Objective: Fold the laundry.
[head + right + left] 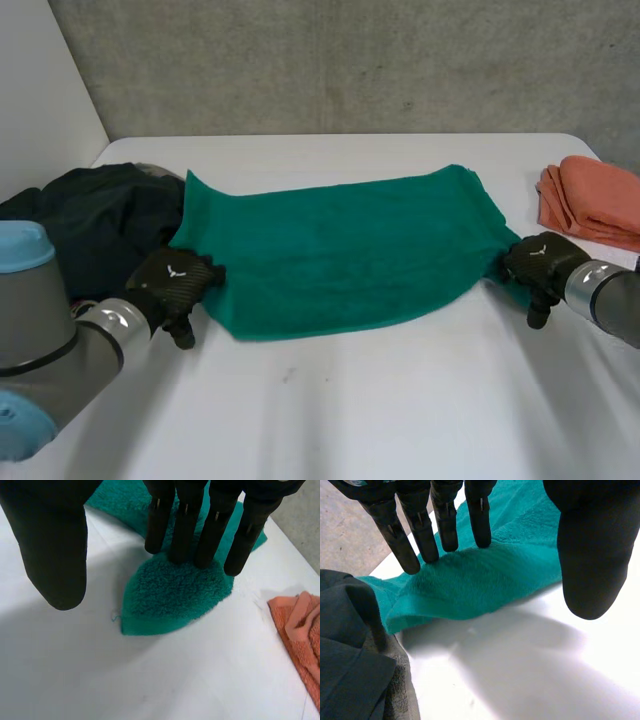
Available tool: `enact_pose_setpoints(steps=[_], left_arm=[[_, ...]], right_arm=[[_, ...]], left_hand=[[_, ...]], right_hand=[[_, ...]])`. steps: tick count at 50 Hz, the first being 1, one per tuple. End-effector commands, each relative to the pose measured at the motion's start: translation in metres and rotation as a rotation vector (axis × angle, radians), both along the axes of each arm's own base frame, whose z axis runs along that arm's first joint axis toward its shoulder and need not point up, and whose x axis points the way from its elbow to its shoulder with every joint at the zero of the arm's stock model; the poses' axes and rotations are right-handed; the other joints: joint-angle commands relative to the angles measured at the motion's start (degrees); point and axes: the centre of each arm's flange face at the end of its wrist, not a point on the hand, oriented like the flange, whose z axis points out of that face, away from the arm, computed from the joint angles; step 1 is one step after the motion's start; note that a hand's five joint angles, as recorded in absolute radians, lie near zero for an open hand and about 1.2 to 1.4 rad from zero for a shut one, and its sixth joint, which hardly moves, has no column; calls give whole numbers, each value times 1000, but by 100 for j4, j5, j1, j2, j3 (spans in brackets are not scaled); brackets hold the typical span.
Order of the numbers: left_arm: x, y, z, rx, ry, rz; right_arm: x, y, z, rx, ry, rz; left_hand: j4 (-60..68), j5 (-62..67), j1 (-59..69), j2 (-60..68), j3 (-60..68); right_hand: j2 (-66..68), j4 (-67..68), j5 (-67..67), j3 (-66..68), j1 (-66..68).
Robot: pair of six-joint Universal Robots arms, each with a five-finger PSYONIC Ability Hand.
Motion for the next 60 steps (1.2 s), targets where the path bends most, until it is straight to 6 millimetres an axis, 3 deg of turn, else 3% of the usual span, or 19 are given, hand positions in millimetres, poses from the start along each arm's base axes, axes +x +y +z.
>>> enact_pose_setpoints(steps=[1, 14, 24, 27, 36, 41, 46, 47, 54, 58, 60], left_arm=[[-6, -31, -10, -53, -12, 35], [-22, -65, -22, -127, 1, 32], [-29, -83, -26, -126, 3, 33], [-30, -83, -27, -113, 2, 30], [-29, -77, -22, -75, 16, 34], [-26, -74, -16, -61, 41, 47], [-25, -69, -9, -59, 63, 52], [-24, -68, -8, -56, 65, 54], [-23, -60, 6, -60, 76, 59], [-18, -49, 24, -42, 78, 65], [-13, -41, 37, -25, 75, 73]], right_arm=[[3, -26, -13, -150, 32, 59], [4, -60, -30, -253, 54, 133], [13, -81, -35, -356, 40, 157], [16, -85, -38, -373, 38, 161], [28, -101, -50, -442, 33, 179], [33, -110, -55, -478, 18, 177], [35, -116, -58, -504, 10, 172], [35, -119, -57, -515, 7, 172], [30, -120, -38, -514, -39, 151], [19, -105, -6, -438, -61, 140], [6, -93, 31, -410, -56, 127]], left_hand=[[-3, 17, -84, -69, -69], [232, 252, 151, 166, 167], [1123, 1142, 1042, 1056, 1057], [1241, 1261, 1160, 1174, 1175], [3914, 3934, 3833, 3848, 3849], [4404, 4424, 4323, 4338, 4339], [4638, 4658, 4557, 4572, 4573], [5006, 5026, 4925, 4939, 4940], [5765, 5785, 5684, 5698, 5699], [5765, 5785, 5684, 5698, 5699], [5765, 5785, 5684, 5698, 5699]], right_hand=[[-98, -76, 28, -75, -111], [-32, -10, 95, -8, -45], [591, 613, 717, 615, 578], [641, 663, 768, 665, 628], [1549, 1571, 1675, 1572, 1536], [1834, 1856, 1961, 1858, 1822], [3463, 3485, 3590, 3487, 3450], [4735, 4757, 4862, 4759, 4722], [4748, 4770, 4875, 4772, 4735], [4748, 4770, 4875, 4772, 4735], [4748, 4770, 4875, 4772, 4735]])
